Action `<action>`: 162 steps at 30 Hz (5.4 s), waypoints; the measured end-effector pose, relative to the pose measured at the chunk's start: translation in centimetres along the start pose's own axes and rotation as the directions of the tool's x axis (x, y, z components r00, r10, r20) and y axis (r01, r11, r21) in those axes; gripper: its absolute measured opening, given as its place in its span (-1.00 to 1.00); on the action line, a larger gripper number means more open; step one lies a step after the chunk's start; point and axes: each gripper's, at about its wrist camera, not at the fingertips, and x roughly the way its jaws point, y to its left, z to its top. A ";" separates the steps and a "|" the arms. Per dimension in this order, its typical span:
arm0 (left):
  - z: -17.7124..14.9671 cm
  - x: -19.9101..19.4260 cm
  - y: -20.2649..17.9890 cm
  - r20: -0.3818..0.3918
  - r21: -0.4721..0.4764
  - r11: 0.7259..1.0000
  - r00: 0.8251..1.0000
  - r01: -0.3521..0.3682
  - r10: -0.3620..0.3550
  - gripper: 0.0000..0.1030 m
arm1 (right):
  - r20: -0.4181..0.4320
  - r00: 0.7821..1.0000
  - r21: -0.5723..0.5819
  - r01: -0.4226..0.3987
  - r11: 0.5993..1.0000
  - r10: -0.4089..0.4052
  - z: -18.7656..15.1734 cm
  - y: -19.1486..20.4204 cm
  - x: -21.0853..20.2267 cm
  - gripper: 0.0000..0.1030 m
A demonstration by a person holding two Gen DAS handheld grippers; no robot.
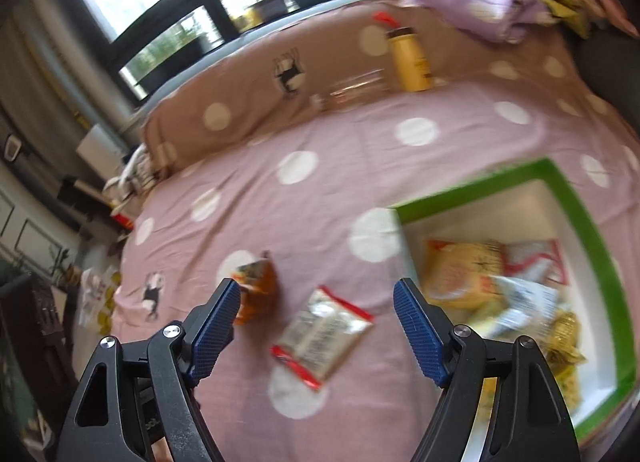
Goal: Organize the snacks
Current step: 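Grasp the orange chip bag with the right gripper, then carry the orange chip bag with the right gripper into the box, then open the right gripper and move it to the red-edged packet, then grasp the red-edged white packet with the right gripper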
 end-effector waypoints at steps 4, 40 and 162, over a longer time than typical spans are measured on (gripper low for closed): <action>0.9 1.4 2.9 -0.021 -0.070 0.998 1.000 -0.009 0.007 0.61 | -0.074 0.997 -0.046 -0.035 0.998 0.031 1.1 2.4 4.1 0.54; -0.4 5.2 1.8 -0.069 0.015 0.999 0.997 0.032 -0.031 0.05 | -0.231 0.937 0.058 -0.256 0.965 0.263 -0.1 2.6 11.2 0.06; -5.3 7.0 -1.1 -0.217 -0.182 0.983 0.975 0.014 -0.055 -0.58 | -0.461 0.887 -0.164 -0.109 0.980 0.022 -3.4 -2.1 11.3 0.03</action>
